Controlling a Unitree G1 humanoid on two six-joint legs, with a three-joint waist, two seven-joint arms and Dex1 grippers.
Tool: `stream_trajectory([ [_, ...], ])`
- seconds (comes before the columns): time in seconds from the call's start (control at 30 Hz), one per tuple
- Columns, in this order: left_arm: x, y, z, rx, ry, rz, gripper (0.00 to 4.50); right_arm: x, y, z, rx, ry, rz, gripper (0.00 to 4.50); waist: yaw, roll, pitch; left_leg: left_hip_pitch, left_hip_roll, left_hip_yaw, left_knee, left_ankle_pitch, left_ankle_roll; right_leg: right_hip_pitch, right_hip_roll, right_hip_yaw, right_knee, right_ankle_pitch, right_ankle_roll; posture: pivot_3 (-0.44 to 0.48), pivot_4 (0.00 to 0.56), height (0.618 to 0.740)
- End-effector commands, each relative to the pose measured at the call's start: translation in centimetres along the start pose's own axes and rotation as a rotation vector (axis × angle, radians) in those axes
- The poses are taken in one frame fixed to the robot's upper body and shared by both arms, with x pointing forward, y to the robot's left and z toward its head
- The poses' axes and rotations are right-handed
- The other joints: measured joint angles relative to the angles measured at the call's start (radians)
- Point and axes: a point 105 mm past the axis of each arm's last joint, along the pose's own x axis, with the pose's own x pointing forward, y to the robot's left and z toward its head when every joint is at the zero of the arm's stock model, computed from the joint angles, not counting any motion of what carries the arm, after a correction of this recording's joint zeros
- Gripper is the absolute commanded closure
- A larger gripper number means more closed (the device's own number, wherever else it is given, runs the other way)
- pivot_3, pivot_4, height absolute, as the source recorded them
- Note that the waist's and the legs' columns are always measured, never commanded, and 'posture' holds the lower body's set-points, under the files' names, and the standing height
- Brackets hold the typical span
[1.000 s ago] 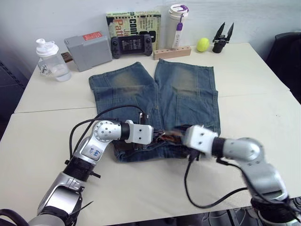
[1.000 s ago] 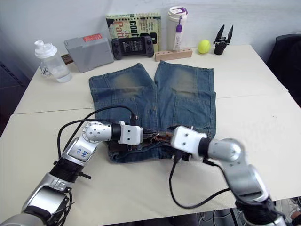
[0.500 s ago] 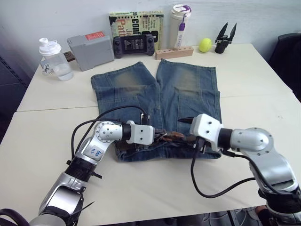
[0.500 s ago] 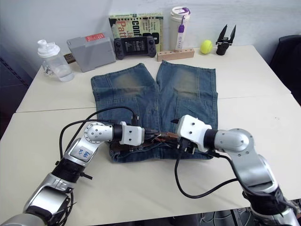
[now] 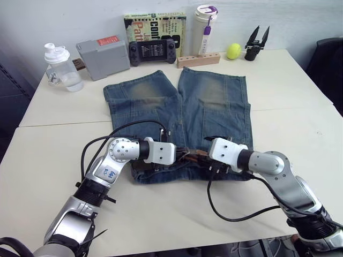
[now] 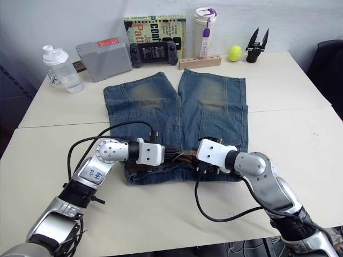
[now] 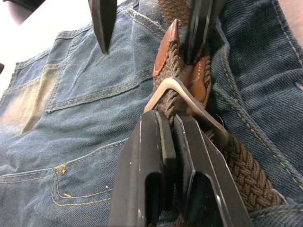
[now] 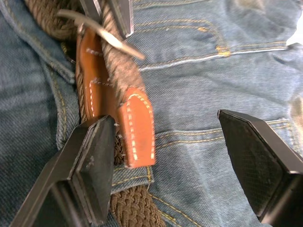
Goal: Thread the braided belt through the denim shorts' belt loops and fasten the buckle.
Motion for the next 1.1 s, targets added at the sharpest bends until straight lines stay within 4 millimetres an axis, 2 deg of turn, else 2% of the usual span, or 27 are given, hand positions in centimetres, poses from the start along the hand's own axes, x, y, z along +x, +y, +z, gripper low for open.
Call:
stream_trajectory([
  [0.03, -0.3, 0.7, 1.6, -0.071, -0.088, 0.042, 3.03, 0.1, 0.3, 1.1, -0.020, -0.029, -0.005, 4.50, -0.002, 0.000, 0.000, 0.000, 0.000, 0.000, 0.000, 0.000, 0.000, 0.000, 0.000, 0.000, 0.000, 0.000, 0.000, 0.000, 0.150, 0.720],
  [0.13, -1.5, 1.2, 1.6, -0.151, -0.097, 0.098, 1.74, 0.1, 0.2, 1.0, -0.017, -0.026, -0.013, 4.50, -0.003, 0.000, 0.000, 0.000, 0.000, 0.000, 0.000, 0.000, 0.000, 0.000, 0.000, 0.000, 0.000, 0.000, 0.000, 0.000, 0.150, 0.720],
  [0.23, -3.5, 1.2, 2.0, -0.290, -0.157, 0.121, 0.33, 0.0, 0.1, 0.9, -0.021, -0.023, -0.023, 4.50, -0.005, 0.000, 0.000, 0.000, 0.000, 0.000, 0.000, 0.000, 0.000, 0.000, 0.000, 0.000, 0.000, 0.000, 0.000, 0.000, 0.150, 0.720],
  [0.27, -4.9, 1.2, 1.8, -0.366, -0.179, 0.150, 0.08, 0.0, 0.0, 0.9, -0.020, -0.023, -0.031, 4.50, -0.007, 0.000, 0.000, 0.000, 0.001, 0.000, 0.000, 0.000, 0.000, 0.000, 0.000, 0.000, 0.000, 0.000, 0.000, 0.000, 0.150, 0.720],
  [0.37, -8.2, 1.4, 1.1, -0.538, -0.228, 0.233, 0.08, -0.2, -0.4, 0.8, -0.018, -0.023, -0.050, 4.50, -0.011, 0.000, 0.000, 0.000, 0.001, -0.001, 0.000, 0.000, 0.000, 0.000, 0.000, 0.000, 0.000, 0.000, 0.000, 0.000, 0.150, 0.720],
  [0.47, -9.9, 0.5, 0.7, -0.631, -0.248, 0.238, 0.99, -0.3, -0.6, 0.8, -0.019, -0.029, -0.061, 4.50, -0.008, 0.000, 0.000, 0.000, 0.001, -0.001, 0.000, 0.000, 0.000, 0.000, 0.000, 0.000, 0.000, 0.000, 0.000, 0.000, 0.150, 0.720],
  [0.53, -10.5, 0.0, 0.7, -0.665, -0.259, 0.235, 1.88, -0.3, -0.6, 0.9, -0.020, -0.032, -0.064, 4.50, -0.005, 0.000, 0.000, 0.000, 0.001, -0.001, 0.000, 0.000, 0.000, 0.000, -0.001, 0.000, -0.001, 0.000, 0.000, 0.000, 0.150, 0.720],
  [0.7, -9.7, -2.1, -1.3, -0.718, -0.156, 0.181, 4.20, -0.4, -1.0, 0.9, -0.034, -0.038, -0.079, 4.50, -0.002, 0.000, 0.000, 0.000, 0.000, -0.001, 0.000, 0.000, 0.000, 0.000, 0.000, 0.000, -0.001, 0.000, 0.000, 0.000, 0.150, 0.720],
  [0.73, -9.2, -2.7, -1.6, -0.719, -0.135, 0.162, 4.45, -0.4, -1.1, 0.9, -0.035, -0.037, -0.081, 4.50, -0.002, 0.000, 0.000, 0.000, 0.000, -0.001, 0.000, 0.000, 0.000, 0.000, 0.000, 0.000, -0.001, 0.000, 0.000, 0.000, 0.150, 0.720],
  [0.93, -7.1, -5.4, -4.3, -0.700, 0.022, 0.100, 4.45, -1.2, -1.5, 0.8, -0.030, -0.047, -0.106, 4.50, -0.003, 0.000, 0.000, 0.000, 0.000, 0.000, -0.001, 0.000, 0.000, 0.000, 0.000, 0.000, -0.001, 0.000, 0.000, 0.000, 0.150, 0.720],
  [1.0, -6.7, -6.6, -4.7, -0.682, 0.052, 0.054, 4.45, -2.2, -1.9, 0.7, -0.018, -0.065, -0.140, 4.50, -0.001, 0.000, 0.000, 0.000, 0.000, 0.000, -0.001, 0.000, 0.000, 0.000, 0.000, 0.000, -0.001, 0.000, 0.000, 0.000, 0.150, 0.720],
  [1.1, -6.6, -8.6, -5.4, -0.628, 0.122, -0.004, 4.45, -4.8, -3.0, -1.0, -0.003, -0.036, -0.215, 4.50, 0.001, 0.001, 0.000, 0.000, 0.000, 0.000, -0.001, 0.000, 0.000, 0.000, 0.000, 0.001, -0.001, 0.000, 0.000, 0.000, 0.150, 0.720],
])
